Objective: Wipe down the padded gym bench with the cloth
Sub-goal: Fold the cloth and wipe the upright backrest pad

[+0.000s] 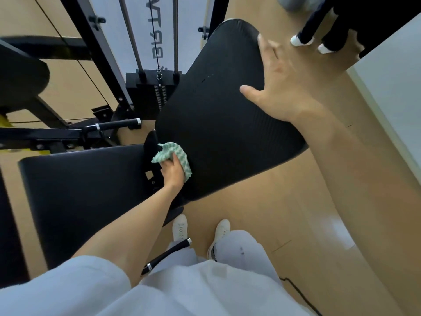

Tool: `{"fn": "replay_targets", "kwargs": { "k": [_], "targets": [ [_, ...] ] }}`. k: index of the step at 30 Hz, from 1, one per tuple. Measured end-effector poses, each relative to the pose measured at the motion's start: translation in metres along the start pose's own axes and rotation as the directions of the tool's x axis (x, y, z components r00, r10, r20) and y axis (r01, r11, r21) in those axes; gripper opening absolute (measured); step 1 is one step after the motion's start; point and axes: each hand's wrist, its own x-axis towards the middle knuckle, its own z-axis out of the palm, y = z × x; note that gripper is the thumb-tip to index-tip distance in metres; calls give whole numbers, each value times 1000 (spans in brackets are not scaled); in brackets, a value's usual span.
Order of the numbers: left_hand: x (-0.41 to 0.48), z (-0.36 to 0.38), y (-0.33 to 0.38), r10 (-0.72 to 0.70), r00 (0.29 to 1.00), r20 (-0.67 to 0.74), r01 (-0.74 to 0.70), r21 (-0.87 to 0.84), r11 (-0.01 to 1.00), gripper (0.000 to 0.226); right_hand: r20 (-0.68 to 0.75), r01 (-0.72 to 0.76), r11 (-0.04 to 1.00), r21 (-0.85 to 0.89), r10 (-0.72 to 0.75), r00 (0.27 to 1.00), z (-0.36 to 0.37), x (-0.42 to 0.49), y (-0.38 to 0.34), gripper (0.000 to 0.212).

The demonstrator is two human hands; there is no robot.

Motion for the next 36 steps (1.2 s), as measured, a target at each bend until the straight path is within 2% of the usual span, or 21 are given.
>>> {"fn": "replay_targets", "kwargs": {
  "k": [2,4,6,7,9,11,14,16,18,20,25,28,31,34,36],
  "targets": [
    [6,3,7,135,991,-21,-136,-43,990,66,-8,-17,1000,11,17,1000,1,2,1,96],
    [0,4,37,201,979,-9,-202,-40,979,85,-16,-13,1000,18,13,1000,1,2,2,98],
    [-7,7,83,346,935,-77,-344,41,938,85,-20,-6,999,33,7,1000,2,2,3,99],
    [-12,8,107,454,888,-73,-449,72,891,85,-17,-8,999,44,8,1000,2,2,3,99],
    [-24,12,158,664,747,-32,-657,120,745,86,-9,-12,997,77,12,1000,1,2,4,100],
    [-36,20,201,786,618,9,-775,173,608,86,-22,-22,987,161,26,999,-1,1,8,103],
    [-59,30,248,889,456,51,-874,214,436,78,-61,-63,923,380,93,994,-4,-1,12,108],
    [-70,33,273,943,294,158,-921,309,236,69,-122,-20,892,451,84,989,-3,-1,13,104],
    [-73,34,290,954,136,267,-916,400,19,62,-157,-3,892,453,82,984,1,1,16,103],
    [-67,34,298,959,71,274,-907,417,-52,59,-95,-52,871,488,112,989,0,1,15,114],
    [-42,23,305,985,18,174,-905,422,-58,41,-56,-100,900,424,137,989,1,0,14,117],
    [-35,18,314,979,71,191,-915,403,-13,38,-74,-99,912,397,139,987,3,4,17,109],
    [-28,11,322,964,193,185,-925,361,116,36,-56,-149,912,381,184,981,1,3,18,113],
    [-20,5,333,908,388,157,-887,332,321,35,-29,-190,895,403,220,975,0,2,16,120],
    [-13,2,340,828,532,177,-838,251,485,41,-18,-207,882,424,237,971,-1,3,15,122]
  ]
}}
